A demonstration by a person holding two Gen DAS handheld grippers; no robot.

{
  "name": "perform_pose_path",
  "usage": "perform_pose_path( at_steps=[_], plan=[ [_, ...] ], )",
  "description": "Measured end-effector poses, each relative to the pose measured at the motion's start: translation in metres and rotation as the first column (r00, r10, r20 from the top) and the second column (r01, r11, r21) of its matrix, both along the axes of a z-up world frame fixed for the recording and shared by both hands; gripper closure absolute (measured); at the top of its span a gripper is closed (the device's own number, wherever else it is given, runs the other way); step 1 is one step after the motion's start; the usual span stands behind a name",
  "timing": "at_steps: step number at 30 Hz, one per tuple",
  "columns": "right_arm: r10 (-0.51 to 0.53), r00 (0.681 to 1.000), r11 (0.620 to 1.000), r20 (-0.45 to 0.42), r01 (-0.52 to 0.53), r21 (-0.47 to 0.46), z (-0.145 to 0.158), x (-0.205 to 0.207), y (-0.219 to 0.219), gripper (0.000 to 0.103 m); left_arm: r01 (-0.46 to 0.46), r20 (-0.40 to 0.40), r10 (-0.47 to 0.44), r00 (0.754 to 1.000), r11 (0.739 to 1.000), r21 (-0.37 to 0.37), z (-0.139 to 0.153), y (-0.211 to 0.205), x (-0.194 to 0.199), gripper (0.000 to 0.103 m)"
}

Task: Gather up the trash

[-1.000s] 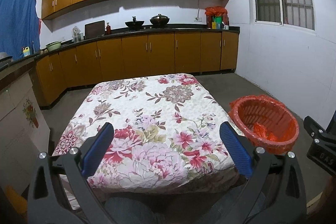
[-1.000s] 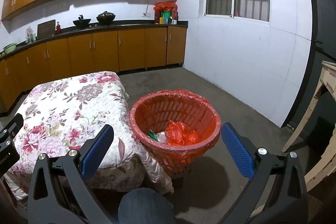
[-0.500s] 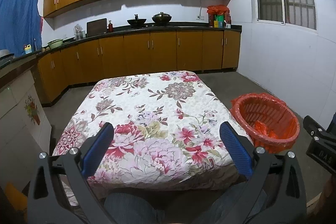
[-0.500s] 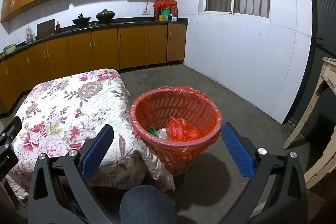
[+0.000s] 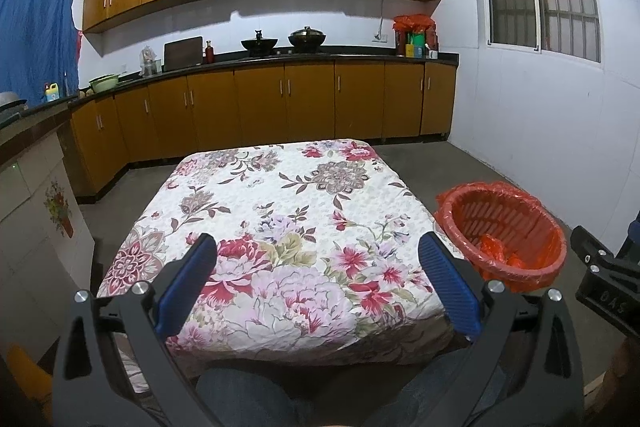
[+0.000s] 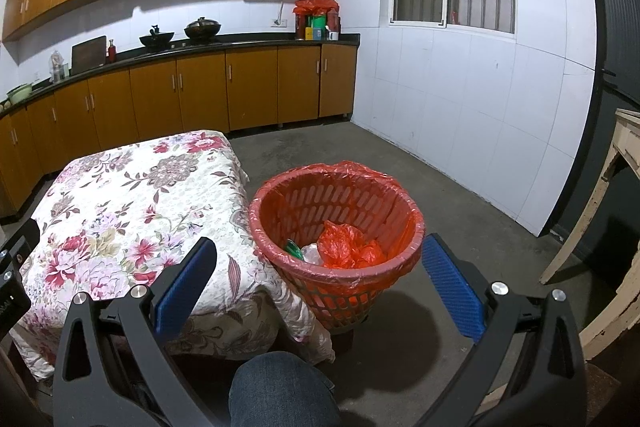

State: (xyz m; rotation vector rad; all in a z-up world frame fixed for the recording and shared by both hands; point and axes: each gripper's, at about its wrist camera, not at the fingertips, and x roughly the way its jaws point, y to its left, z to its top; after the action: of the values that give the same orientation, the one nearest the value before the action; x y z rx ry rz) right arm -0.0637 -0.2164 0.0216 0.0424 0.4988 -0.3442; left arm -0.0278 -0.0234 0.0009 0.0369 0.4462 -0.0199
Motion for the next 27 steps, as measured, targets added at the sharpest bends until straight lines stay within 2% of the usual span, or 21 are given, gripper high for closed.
perform_pose_path(
  at_steps=[27],
  plan=[
    [0.001,1.000,1.000,-0.004,-0.001,0.003,-0.0008,-0.0009,0.0025,0.002,0.003,0.008,-0.003,1.000,1.000,0.000,0.0021,-0.0009,-0.0004,0.004]
  ],
)
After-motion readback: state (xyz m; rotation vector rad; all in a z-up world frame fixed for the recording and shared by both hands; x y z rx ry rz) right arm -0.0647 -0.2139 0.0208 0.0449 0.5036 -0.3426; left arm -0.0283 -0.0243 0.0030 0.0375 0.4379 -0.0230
